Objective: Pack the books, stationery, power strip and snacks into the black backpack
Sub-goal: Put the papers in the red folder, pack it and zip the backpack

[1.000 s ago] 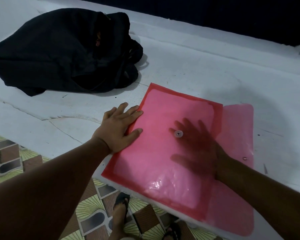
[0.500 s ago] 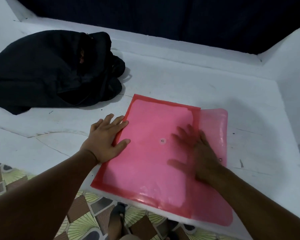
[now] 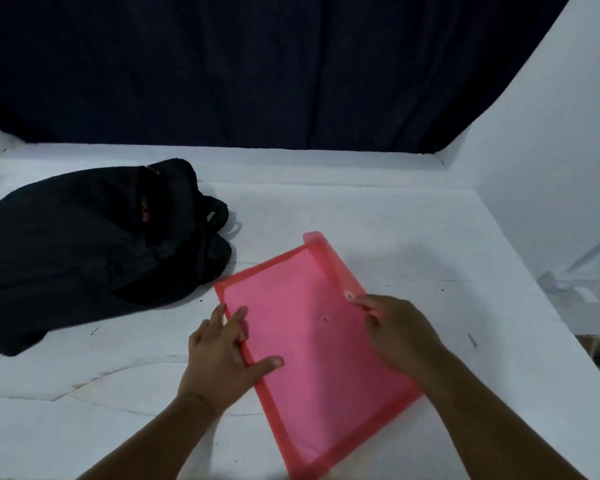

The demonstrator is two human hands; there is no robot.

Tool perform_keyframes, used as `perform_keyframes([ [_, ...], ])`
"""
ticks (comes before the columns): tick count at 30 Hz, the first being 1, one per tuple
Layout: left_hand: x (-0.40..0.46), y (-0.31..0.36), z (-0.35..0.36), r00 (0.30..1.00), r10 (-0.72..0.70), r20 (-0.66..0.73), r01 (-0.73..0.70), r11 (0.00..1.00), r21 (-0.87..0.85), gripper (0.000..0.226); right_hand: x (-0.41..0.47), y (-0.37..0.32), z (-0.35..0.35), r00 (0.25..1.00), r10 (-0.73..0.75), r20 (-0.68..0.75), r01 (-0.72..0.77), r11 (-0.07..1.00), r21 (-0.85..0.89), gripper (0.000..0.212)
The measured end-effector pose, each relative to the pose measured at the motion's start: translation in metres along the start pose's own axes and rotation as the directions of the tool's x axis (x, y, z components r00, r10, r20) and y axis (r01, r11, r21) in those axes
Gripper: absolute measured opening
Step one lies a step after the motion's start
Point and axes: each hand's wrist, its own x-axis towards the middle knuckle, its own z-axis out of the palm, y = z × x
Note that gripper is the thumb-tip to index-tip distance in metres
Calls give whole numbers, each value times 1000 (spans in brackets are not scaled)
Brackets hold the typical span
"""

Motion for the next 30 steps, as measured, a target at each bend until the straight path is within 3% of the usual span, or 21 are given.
perform_keyframes([
  [4, 3, -10, 5, 951, 199, -235, -206, 979, -5, 38, -5, -26, 50, 993, 92, 70, -71, 964, -255, 51],
  [7, 1, -8, 3, 955, 164, -246, -151, 986, 68, 11, -14, -22, 71, 993, 113, 44, -101, 971, -217, 60],
  [9, 0, -9, -1, 957, 170, -236, -152, 984, 94, 15, -16, -19, 72, 994, 109, 22, -100, 962, -255, 59],
  [11, 2, -12, -4, 932, 284, -225, -268, 958, 100, 15, -15, -17, 68, 993, 97, 60, -76, 956, -282, 57],
  [15, 20, -8, -15, 831, 532, -162, -516, 847, 132, 14, -4, -11, 65, 989, 10, 146, 12, 989, -146, 60],
  [19, 50, 1, -18, 754, 646, -122, -637, 763, 106, 20, 11, -3, 55, 974, -102, 204, 119, 990, -73, 64],
  [24, 78, -3, -7, 840, 511, 185, -543, 802, 251, 73, 33, 4, 44, 948, -217, 232, 230, 973, -29, 66],
  [30, 79, -2, -2, 877, 433, 208, -475, 843, 251, 77, 63, 9, 38, 970, -234, 67, 238, 969, -66, 40],
])
